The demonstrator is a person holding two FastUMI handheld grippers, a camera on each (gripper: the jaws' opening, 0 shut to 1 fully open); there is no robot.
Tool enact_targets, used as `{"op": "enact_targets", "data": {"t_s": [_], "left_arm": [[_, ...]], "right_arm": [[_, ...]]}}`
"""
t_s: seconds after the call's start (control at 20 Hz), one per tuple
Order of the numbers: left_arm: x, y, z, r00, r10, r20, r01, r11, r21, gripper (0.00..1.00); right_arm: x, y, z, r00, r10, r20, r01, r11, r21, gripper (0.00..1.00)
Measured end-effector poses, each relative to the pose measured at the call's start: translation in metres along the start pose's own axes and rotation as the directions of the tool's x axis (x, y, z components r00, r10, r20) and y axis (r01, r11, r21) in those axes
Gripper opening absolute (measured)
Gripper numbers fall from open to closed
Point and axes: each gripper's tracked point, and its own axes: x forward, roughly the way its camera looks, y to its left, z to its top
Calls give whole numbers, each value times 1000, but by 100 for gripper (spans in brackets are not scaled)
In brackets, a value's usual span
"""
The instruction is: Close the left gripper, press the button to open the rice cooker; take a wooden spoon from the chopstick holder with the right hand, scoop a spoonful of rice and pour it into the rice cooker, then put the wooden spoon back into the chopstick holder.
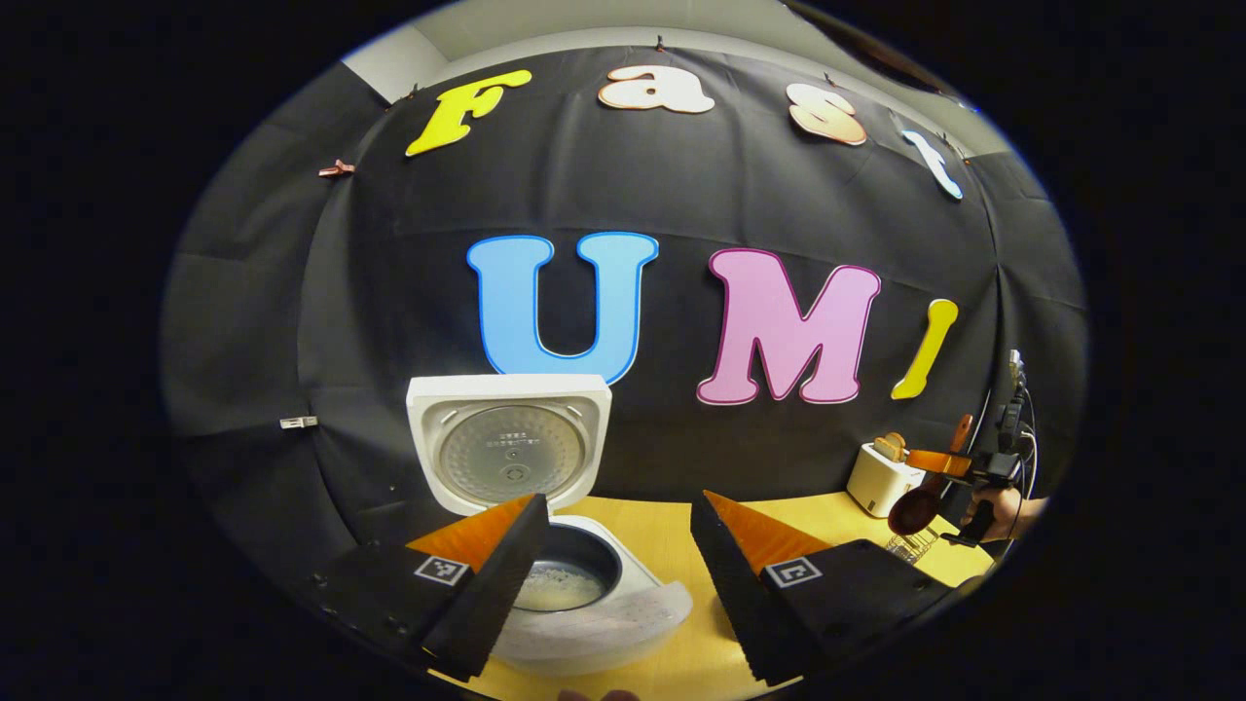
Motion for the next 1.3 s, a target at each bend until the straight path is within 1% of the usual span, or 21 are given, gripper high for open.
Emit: {"op": "enact_targets", "data": {"t_s": [0.1, 0.15, 0.25, 0.35, 0.45, 0.55, 0.65, 0.8, 0.9, 0.95, 1.0, 1.05, 1.2, 1.3], "left_arm": [[-5, 11, 0, 1000, 0, 0, 0, 1000, 6, 95], [-8, 16, 0, 1000, -2, 1, 2, 1000, 9, 95], [-13, 26, -1, 1000, -4, -1, 4, 1000, 13, 95], [-16, 33, -5, 1000, -12, -6, 12, 1000, 11, 95], [-16, 40, -10, 1000, -22, -15, 22, 1000, 16, 95], [-16, 45, -14, 999, -34, -22, 34, 999, 22, 95], [-13, 49, -19, 999, -46, -29, 46, 999, 8, 95], [-7, 51, -28, 997, -70, -42, 70, 997, -13, 95], [-3, 56, -32, 996, -80, -47, 80, 997, -6, 95], [-1, 59, -33, 995, -83, -46, 83, 997, -5, 95], [1, 62, -34, 995, -85, -46, 85, 996, -7, 95], [2, 66, -34, 995, -85, -46, 84, 996, -9, 95], [7, 76, -37, 996, -82, -39, 81, 997, -18, 95], [8, 81, -37, 997, -76, -34, 76, 997, -23, 95]], "right_arm": [[5, 31, -25, 998, 45, -42, -46, 998, -43, 20], [9, 41, -41, 996, 55, -66, -60, 996, -72, 20], [16, 51, -72, 992, 50, -116, -68, 985, -155, 20], [19, 49, -97, 989, 9, -150, -44, 971, -235, 20], [22, 45, -115, 986, -30, -165, -17, 961, -276, 20], [23, 37, -133, 981, -72, -182, 7, 943, -332, 20], [23, 34, -148, 977, -101, -188, 23, 927, -375, 20], [20, 22, -169, 966, -170, -193, 60, 879, -473, 20], [19, 23, -187, 958, -192, -212, 60, 859, -508, 21], [18, 23, -198, 951, -202, -235, 55, 855, -515, 20], [19, 27, -201, 952, -204, -229, 61, 858, -510, 20], [22, 31, -204, 951, -203, -235, 65, 871, -487, 21], [24, 44, -213, 948, -205, -245, 110, 930, -352, 20], [26, 55, -218, 948, -201, -247, 135, 956, -259, 21]]}}
